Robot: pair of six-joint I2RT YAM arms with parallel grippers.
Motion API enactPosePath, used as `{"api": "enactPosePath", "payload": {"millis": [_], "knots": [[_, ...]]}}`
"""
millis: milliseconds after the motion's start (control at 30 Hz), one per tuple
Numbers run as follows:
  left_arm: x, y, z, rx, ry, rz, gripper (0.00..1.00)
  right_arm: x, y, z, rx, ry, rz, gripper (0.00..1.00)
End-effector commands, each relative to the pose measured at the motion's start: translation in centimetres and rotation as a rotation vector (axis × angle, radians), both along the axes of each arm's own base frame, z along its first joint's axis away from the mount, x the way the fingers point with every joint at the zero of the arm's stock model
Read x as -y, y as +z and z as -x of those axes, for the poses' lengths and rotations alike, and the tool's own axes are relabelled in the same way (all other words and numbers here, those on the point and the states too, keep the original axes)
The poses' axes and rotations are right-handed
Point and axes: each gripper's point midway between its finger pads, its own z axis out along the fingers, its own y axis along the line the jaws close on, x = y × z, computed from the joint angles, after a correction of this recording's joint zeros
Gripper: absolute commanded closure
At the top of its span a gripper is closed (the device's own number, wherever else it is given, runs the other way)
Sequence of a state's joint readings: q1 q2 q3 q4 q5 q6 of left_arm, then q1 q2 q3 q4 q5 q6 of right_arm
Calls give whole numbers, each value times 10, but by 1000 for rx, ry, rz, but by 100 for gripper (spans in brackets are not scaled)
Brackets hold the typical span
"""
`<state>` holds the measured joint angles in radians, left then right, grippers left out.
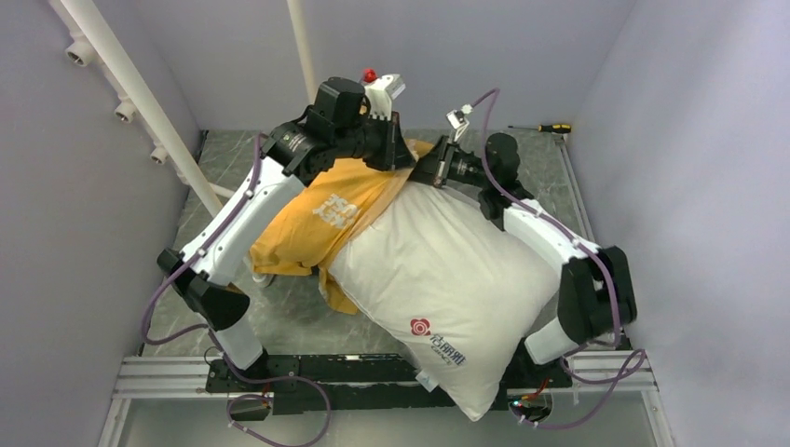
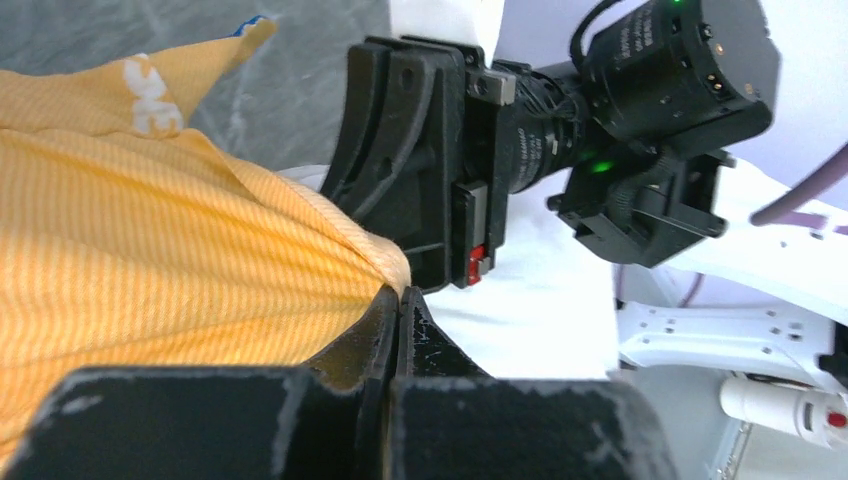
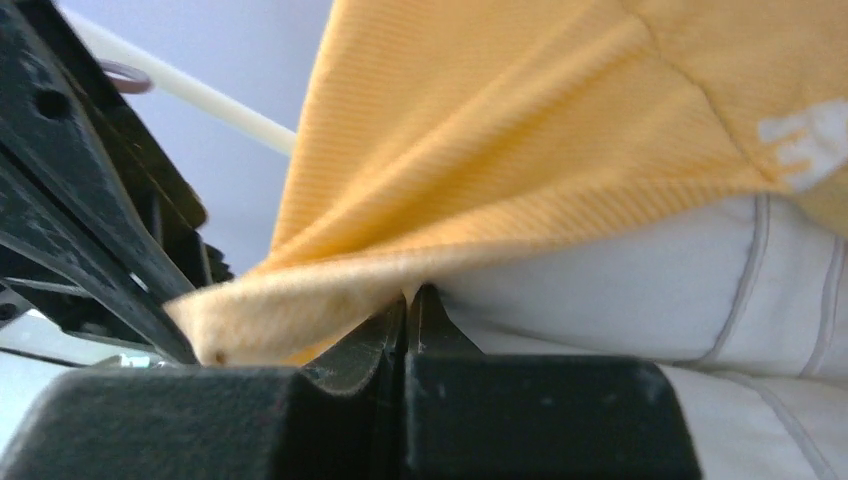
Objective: Put the pillow into the pillowcase
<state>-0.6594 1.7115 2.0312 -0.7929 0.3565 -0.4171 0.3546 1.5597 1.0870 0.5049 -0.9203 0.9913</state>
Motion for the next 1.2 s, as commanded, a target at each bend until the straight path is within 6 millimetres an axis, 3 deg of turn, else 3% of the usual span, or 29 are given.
{"api": "enactPosePath", "payload": {"millis": [0,200,467,600,700,767,833,900,1000,1067,1167], "knots": [[44,103,76,144,-209,292,100,11,106,37,309,-34,-192,100],[80,114,112,117,-314,367,100,22,125,51,348,-108,-265,100],[133,133,172,69,-512,475,100,3,112,34,311,-168,-272,100],[140,154,184,69,-573,551,100,-21,79,27,228,-187,-230,100],[138,165,191,70,-602,600,100,-22,49,17,134,-238,-233,100],[132,159,191,70,-591,581,100,-19,37,10,99,-257,-233,100],[127,136,178,71,-499,498,100,-15,34,7,89,-263,-227,100],[115,99,158,72,-372,368,100,-6,40,5,107,-262,-219,100],[80,42,122,-11,-187,248,100,19,46,-2,121,-333,-161,98],[58,21,100,-84,-120,287,100,35,38,-14,121,-396,-58,75],[25,6,73,-115,-43,361,100,54,9,-28,57,-440,131,32]]}}
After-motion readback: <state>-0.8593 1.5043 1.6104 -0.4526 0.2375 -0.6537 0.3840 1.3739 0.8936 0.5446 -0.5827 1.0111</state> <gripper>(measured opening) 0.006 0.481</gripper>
